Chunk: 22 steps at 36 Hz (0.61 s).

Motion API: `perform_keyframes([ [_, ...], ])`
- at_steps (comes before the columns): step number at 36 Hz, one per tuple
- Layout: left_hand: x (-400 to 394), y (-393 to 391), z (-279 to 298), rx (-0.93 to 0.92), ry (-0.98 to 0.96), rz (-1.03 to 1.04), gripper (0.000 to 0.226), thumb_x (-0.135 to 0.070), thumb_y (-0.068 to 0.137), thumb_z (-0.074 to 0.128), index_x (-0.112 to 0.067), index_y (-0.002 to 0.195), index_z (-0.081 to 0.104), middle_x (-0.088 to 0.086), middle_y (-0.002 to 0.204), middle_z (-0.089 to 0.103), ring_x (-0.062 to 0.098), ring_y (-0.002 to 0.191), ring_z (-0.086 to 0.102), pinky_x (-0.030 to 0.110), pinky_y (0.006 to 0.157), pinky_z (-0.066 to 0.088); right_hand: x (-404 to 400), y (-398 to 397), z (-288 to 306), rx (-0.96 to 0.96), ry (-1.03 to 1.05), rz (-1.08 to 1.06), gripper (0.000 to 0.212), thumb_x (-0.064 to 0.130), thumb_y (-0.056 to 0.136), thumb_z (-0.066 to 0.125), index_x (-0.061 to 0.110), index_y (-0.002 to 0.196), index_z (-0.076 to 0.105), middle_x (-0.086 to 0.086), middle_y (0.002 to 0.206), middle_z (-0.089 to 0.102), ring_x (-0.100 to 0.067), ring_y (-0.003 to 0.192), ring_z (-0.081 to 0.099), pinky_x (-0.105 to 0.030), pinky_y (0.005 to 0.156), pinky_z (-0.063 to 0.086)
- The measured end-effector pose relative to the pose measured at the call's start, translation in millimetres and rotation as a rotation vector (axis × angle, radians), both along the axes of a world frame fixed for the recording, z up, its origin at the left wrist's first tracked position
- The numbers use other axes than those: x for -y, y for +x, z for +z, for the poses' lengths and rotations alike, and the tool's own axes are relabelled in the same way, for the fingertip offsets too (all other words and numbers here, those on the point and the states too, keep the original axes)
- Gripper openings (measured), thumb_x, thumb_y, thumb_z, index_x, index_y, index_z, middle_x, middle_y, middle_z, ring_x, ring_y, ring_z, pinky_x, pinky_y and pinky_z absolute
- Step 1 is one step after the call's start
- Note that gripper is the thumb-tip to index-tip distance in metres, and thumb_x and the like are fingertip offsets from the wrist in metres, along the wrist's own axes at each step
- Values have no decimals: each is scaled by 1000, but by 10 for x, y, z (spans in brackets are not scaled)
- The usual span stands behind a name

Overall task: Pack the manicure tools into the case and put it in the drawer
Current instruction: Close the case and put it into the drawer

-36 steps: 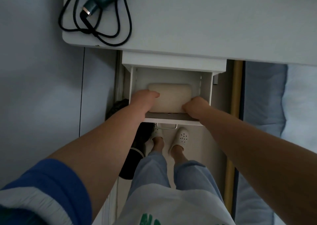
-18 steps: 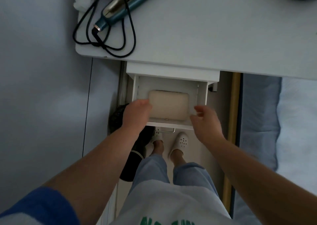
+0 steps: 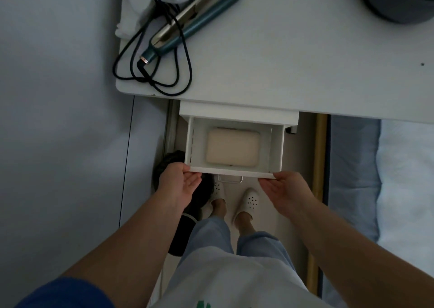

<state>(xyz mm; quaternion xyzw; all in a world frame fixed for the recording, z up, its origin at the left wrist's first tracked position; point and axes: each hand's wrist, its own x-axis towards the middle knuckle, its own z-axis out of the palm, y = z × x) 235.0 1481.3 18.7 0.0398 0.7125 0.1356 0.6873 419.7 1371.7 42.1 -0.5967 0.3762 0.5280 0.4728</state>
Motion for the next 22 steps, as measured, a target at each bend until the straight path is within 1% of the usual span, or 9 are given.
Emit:
perform_keyframes([
  [3,-168,123,33,33,15,25,18,-2,85,38,2,97,50,22,109,52,30,94,55,39,90,42,-164,100,14,13,25,6,24,-3,90,42,-10,113,45,-25,128,50,-32,113,55,-35,98,45],
  [8,-425,283,79,113,24,78,22,-2,87,36,2,107,42,23,117,42,36,114,46,44,101,35,-422,227,26,11,71,-31,36,-1,92,38,-11,126,36,-25,136,42,-35,122,47,-38,102,40],
  [11,-524,353,111,145,29,97,23,-2,87,35,2,108,40,25,133,36,37,124,39,45,105,31,-522,303,10,19,100,-39,40,0,92,36,-10,131,31,-26,138,39,-35,125,44,-39,103,38],
  [12,-550,374,121,153,32,99,27,-2,87,34,2,113,39,25,137,34,38,126,37,45,106,30,-548,322,0,20,110,-45,40,0,92,36,-10,131,30,-26,138,39,-35,124,44,-39,103,38],
  [14,-594,400,126,174,35,110,40,-2,86,34,3,126,34,25,142,28,37,129,34,45,107,28,-592,353,-10,26,123,-51,42,0,92,36,-10,133,29,-26,137,40,-35,124,45,-39,102,39],
  [16,-635,419,130,194,38,114,47,-1,86,34,4,132,28,25,145,25,38,131,31,45,108,27,-630,381,-28,37,130,-50,44,0,92,37,-9,134,28,-25,138,39,-35,124,44,-39,102,39],
  [18,-676,440,138,207,50,110,49,-1,85,35,4,133,26,25,145,24,37,131,31,46,108,27,-670,401,-37,48,142,-48,41,-1,92,36,-9,132,31,-24,138,39,-35,124,44,-39,99,41],
  [20,-719,469,140,213,65,103,49,0,85,35,3,133,28,24,145,25,37,132,30,45,108,27,-713,417,-51,66,148,-38,33,-1,92,36,-7,124,39,-23,136,41,-34,122,47,-39,93,44],
  [22,-762,499,137,227,78,107,38,0,84,36,3,122,38,23,143,28,37,132,31,45,109,27,-753,436,-64,91,152,-24,25,-2,92,34,-4,116,43,-23,136,42,-34,121,48,-39,91,44],
])
